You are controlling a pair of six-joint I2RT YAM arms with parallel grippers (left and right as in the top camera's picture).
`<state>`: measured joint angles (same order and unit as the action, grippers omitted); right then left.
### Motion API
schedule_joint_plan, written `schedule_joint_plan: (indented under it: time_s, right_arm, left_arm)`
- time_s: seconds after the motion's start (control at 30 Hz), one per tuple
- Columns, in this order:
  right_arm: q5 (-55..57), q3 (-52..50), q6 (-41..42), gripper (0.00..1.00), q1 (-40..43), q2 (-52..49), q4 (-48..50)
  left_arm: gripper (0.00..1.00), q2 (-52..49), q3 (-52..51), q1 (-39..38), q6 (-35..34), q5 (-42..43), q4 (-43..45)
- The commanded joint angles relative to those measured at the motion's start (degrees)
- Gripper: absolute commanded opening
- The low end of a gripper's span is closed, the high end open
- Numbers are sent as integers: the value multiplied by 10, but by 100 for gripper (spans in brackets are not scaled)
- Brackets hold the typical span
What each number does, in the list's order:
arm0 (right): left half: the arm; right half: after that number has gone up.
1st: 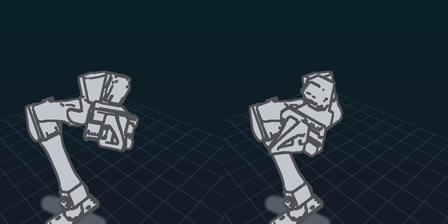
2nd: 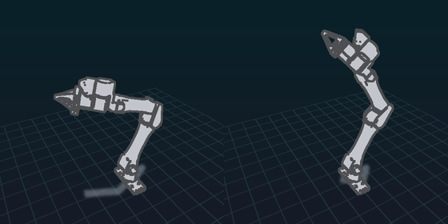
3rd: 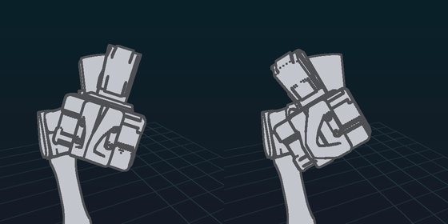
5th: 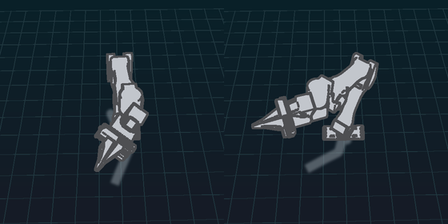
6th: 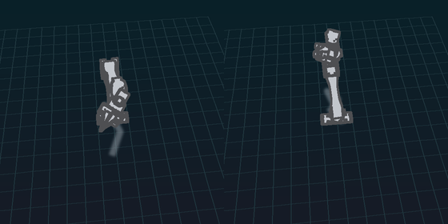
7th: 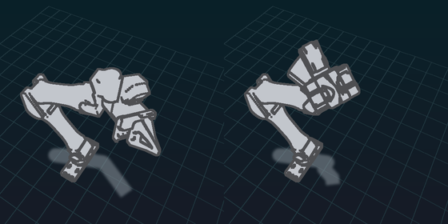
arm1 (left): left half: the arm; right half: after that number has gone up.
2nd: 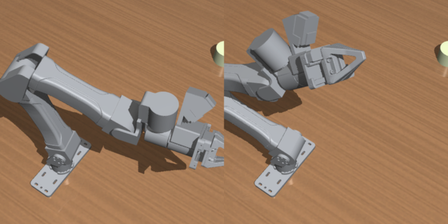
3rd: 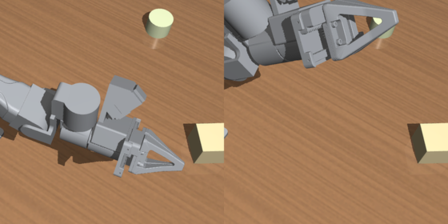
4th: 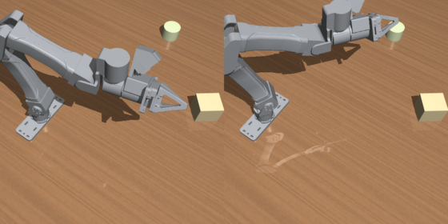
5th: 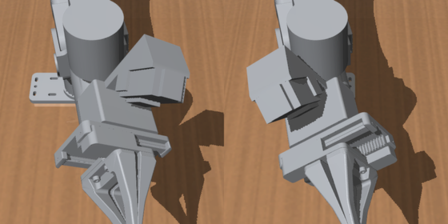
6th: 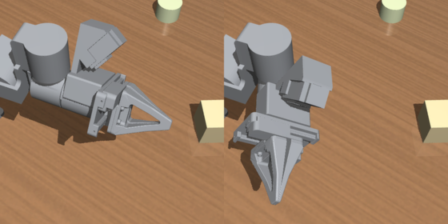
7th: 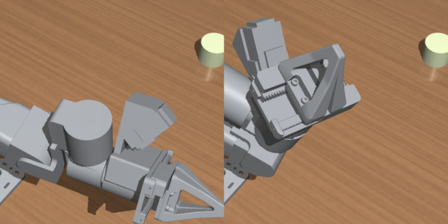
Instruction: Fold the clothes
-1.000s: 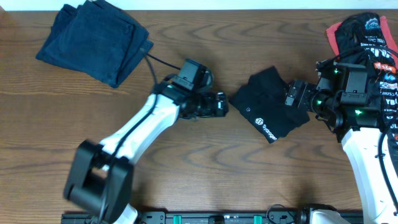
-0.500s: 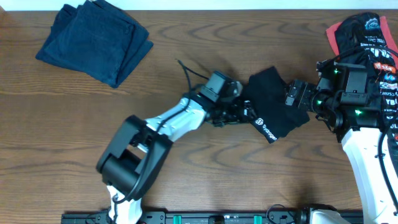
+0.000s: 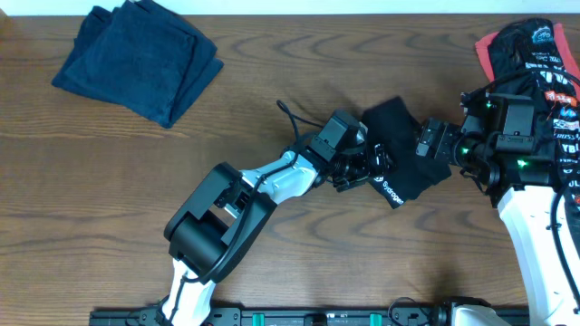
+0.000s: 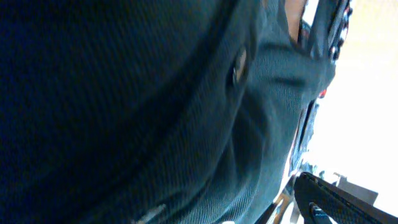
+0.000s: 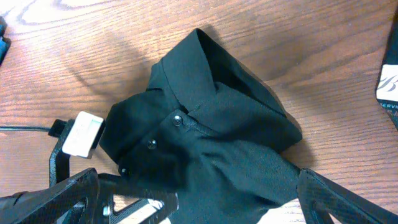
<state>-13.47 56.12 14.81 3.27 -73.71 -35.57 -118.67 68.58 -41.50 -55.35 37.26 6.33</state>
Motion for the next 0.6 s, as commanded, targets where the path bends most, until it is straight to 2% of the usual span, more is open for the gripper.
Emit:
schedule_joint_plan:
  time_s: [0.0, 0.03, 0.1, 0.23, 0.3, 0.33, 0.4, 0.57]
  right_arm:
    - [2, 1, -7, 99, 5, -1, -3]
    - [2, 1, -7, 99, 5, -1, -4]
    - [3, 1, -8, 99, 5, -1, -7]
    - [3, 1, -18, 99, 5, -1, -17]
    - [6, 1, -21, 99, 5, -1, -22]
    - [8, 1, -23, 99, 5, -1, -24]
    - [15, 1, -23, 99, 5, -1, -31]
    - [17, 1, -29, 99, 5, -1, -51]
  left_arm:
    - [98, -42, -9, -1, -57, -94, -14]
    - [94, -42, -9, -1, -56, -109, -14]
    - [73, -42, -9, -1, -61, -143, -12]
    - [65, -42, -9, -1, -82, -223, -8]
    - [54, -42, -9, 0, -84, -249, -5]
    - [43, -42, -9, 0, -84, -261, -3]
    - [7, -42, -9, 3, -83, -284, -2]
    - [6, -42, -9, 25, -23, -325, -2]
